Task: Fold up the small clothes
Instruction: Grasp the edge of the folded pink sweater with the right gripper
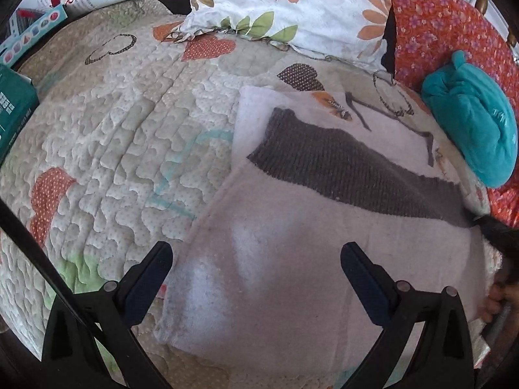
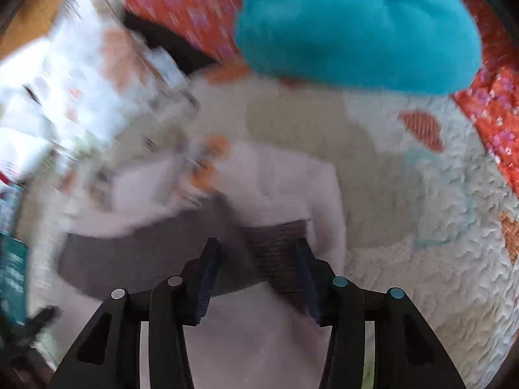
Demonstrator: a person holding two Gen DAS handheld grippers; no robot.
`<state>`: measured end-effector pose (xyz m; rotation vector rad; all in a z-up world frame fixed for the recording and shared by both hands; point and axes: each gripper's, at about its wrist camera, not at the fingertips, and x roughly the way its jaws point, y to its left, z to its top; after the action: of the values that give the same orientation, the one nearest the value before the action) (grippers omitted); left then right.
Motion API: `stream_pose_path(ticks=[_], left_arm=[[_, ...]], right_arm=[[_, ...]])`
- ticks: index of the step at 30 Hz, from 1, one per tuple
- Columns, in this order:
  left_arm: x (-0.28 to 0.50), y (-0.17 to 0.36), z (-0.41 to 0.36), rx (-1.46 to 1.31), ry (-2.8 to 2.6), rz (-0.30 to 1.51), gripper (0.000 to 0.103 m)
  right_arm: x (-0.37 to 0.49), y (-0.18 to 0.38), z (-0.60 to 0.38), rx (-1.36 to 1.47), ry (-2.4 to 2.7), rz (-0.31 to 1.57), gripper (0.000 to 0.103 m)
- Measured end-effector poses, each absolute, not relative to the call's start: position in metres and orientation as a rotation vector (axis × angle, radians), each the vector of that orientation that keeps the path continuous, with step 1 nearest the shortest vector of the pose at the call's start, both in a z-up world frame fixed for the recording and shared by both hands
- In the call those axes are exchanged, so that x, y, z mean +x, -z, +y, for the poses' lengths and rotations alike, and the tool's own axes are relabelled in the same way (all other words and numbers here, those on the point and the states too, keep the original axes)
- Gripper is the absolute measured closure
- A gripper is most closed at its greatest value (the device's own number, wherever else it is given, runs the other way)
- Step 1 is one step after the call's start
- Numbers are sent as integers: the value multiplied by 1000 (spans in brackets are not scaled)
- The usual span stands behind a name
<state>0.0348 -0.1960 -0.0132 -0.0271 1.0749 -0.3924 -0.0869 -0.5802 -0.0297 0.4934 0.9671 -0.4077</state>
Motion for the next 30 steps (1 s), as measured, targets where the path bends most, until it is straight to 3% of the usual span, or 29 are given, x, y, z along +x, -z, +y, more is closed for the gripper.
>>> stream_pose_path(ticks=[5,12,21,28,30], left_arm=[[42,-1,-173,-50,333,987,0],[67,-11,-100,-184,138,964,0],[63,-33,-6,-368,-70,886,0],[55,-39,29,-494,-62,871,0],[54,-38,39,-524,-79,863,0]], right_arm=[[-99,8,-563,378,485,892,48],[-92,-16,-476,318,189,864,46],[-97,19,-262,-131,-242,967,42],[-68,50,-185,-390,-130,935,42],[-57,49,-177,-408,-100,916,49]])
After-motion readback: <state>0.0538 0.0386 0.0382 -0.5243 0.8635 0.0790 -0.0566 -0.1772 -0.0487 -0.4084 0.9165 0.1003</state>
